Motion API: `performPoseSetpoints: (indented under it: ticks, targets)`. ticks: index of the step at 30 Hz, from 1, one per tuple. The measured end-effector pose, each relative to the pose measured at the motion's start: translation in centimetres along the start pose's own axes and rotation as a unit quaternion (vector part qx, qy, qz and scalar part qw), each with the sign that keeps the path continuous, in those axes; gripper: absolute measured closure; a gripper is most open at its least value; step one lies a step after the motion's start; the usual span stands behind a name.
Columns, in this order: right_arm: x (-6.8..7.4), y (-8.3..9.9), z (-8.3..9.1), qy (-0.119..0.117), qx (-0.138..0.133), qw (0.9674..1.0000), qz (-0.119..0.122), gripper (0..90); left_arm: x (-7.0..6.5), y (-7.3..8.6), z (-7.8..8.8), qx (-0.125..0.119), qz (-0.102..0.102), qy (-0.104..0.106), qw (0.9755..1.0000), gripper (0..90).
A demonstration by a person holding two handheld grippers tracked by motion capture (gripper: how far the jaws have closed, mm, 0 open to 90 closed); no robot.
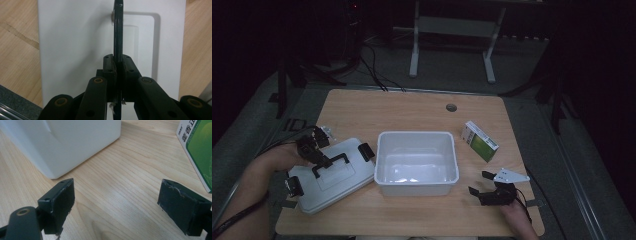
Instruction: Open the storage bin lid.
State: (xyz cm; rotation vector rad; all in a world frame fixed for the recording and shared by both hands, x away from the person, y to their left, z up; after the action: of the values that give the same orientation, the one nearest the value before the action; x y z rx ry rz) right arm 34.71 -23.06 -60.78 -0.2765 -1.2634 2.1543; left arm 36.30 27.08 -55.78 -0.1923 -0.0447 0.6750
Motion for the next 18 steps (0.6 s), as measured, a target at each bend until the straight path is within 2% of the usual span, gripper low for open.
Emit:
performPoseSetpoints:
  ticks: [9,11,16,18]
  targets:
    - [-0.1,-0.1,0.0,0.003,0.000,1.0000,0.001,13.5,0.1,0.0,-1.4,-0.012,0.008,0.006,0.9999,83.6]
    - [-0.2,-0.2,0.1,0.004,0.000,1.0000,0.000,13.5,0.1,-0.2,-1.4,-0.020,0.010,0.007,0.9997,83.6]
    - [-0.1,-0.2,0.2,0.002,-0.004,1.0000,-0.002,13.5,0.1,-0.3,-1.5,-0.018,0.008,0.007,0.9998,83.3]
    - [0.0,-0.4,0.4,-0.002,-0.010,0.9999,-0.003,13.5,-0.1,-0.5,-1.4,-0.020,0.016,0.014,0.9996,78.3]
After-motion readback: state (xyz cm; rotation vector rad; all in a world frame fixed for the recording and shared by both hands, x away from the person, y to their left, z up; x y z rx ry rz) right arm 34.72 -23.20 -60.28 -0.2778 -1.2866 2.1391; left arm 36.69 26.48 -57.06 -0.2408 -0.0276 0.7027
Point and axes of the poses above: each handheld gripper's, and its own axes: z roughly backward along the jaws, y roughly out of its underside, x roughly to its left, the point moved 10 cm from there along -z, roughly forward along the jaws, and after that the axes turned 5 degrees about -y, right-handed, at the moved point
